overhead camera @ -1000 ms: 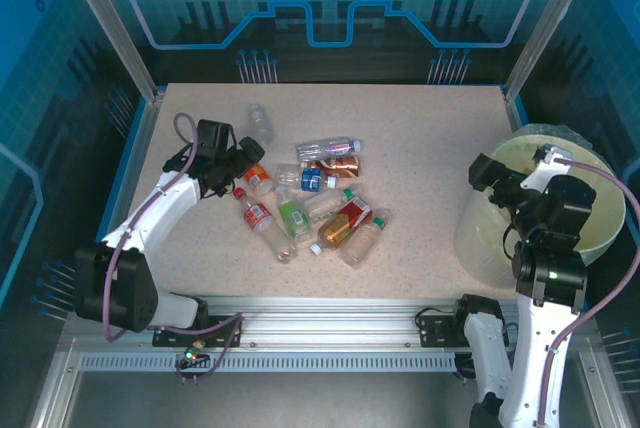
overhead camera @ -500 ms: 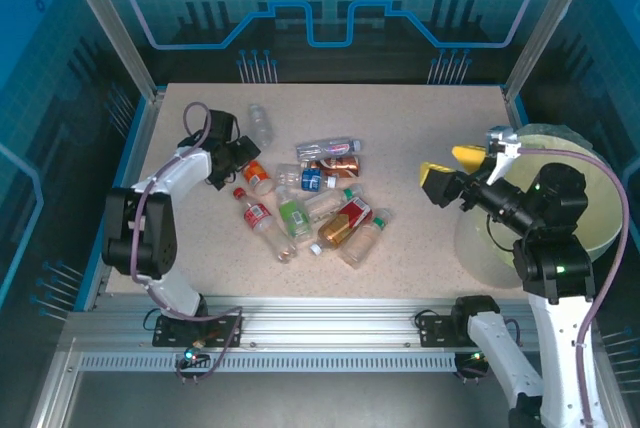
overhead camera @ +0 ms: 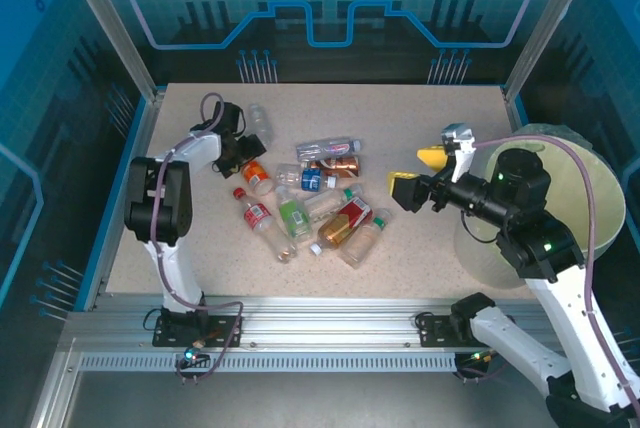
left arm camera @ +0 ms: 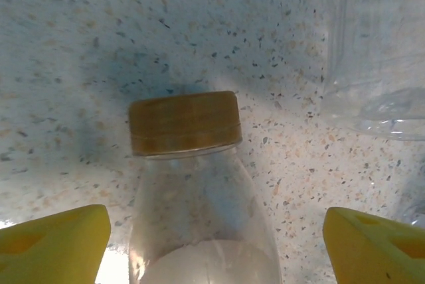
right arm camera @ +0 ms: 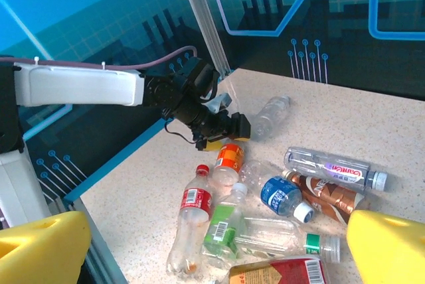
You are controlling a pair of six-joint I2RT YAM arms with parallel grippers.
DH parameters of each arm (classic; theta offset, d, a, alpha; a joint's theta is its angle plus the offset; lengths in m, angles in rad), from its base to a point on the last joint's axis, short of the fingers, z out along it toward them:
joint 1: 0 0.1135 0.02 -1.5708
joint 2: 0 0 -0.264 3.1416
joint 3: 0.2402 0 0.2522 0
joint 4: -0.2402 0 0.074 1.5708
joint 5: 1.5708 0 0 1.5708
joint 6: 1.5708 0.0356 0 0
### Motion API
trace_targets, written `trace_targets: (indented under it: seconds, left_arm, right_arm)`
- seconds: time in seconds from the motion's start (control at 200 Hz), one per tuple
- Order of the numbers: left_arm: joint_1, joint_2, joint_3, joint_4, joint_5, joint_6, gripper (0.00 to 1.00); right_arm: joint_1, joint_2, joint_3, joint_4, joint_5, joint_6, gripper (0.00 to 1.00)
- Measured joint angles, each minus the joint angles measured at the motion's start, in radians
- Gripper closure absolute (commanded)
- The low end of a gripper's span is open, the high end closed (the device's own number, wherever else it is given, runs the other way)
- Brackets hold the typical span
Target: Put the plastic bottles in the bin
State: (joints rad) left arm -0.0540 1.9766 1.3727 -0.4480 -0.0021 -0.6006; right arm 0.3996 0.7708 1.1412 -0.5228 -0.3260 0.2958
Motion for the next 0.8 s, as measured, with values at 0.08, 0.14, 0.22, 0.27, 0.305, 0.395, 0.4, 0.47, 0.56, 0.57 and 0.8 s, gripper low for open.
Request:
trace_targets:
  seconds: [0.08, 0.14, 0.22, 0.27, 0.305, 0.395, 0.4, 0.47, 0.56, 0.57, 0.8]
  left_arm:
    - [0.000, 0.018, 0.001, -0.001, 0.013, 0.010, 0.23]
    - [0.000, 0.026, 0.001, 0.000, 0.020, 0.014, 0.24]
    - [0.000, 0.031, 0.002, 0.001, 0.026, 0.024, 0.25]
    - [0.000, 0.035, 0.002, 0.001, 0.026, 0.026, 0.26]
    - [0.000, 0.040, 0.005, 0.000, 0.026, 0.027, 0.28]
    - [0.000, 0.049, 0.009, 0.005, 0.026, 0.029, 0.34]
    - [0.000, 0.050, 0.009, 0.005, 0.025, 0.027, 0.35]
    - [0.003, 0.050, 0.009, 0.006, 0.026, 0.028, 0.44]
    - [0.003, 0.050, 0.010, 0.010, 0.027, 0.046, 0.48]
    - [0.003, 0.050, 0.010, 0.010, 0.027, 0.045, 0.48]
    - [0.003, -0.084, -0.053, 0.062, 0.078, 0.053, 0.52]
  right_arm:
    - [0.028, 0.019, 0.010, -0.003, 0.029, -0.010, 0.00]
    - [0.048, 0.035, 0.018, -0.004, 0.047, -0.018, 0.00]
    - [0.072, 0.052, 0.026, -0.007, 0.069, -0.029, 0.00]
    - [0.087, 0.063, 0.031, -0.008, 0.081, -0.036, 0.00]
    - [0.095, 0.070, 0.032, -0.007, 0.085, -0.039, 0.00]
    - [0.120, 0.088, 0.032, -0.007, 0.102, -0.045, 0.00]
    - [0.121, 0.089, 0.032, -0.007, 0.103, -0.045, 0.00]
    - [0.142, 0.103, 0.032, -0.005, 0.118, -0.046, 0.00]
    - [0.168, 0.116, 0.031, 0.016, 0.158, -0.037, 0.00]
    - [0.171, 0.117, 0.031, 0.019, 0.162, -0.035, 0.00]
    - [0.190, 0.146, -0.032, 0.150, 0.231, 0.064, 0.00]
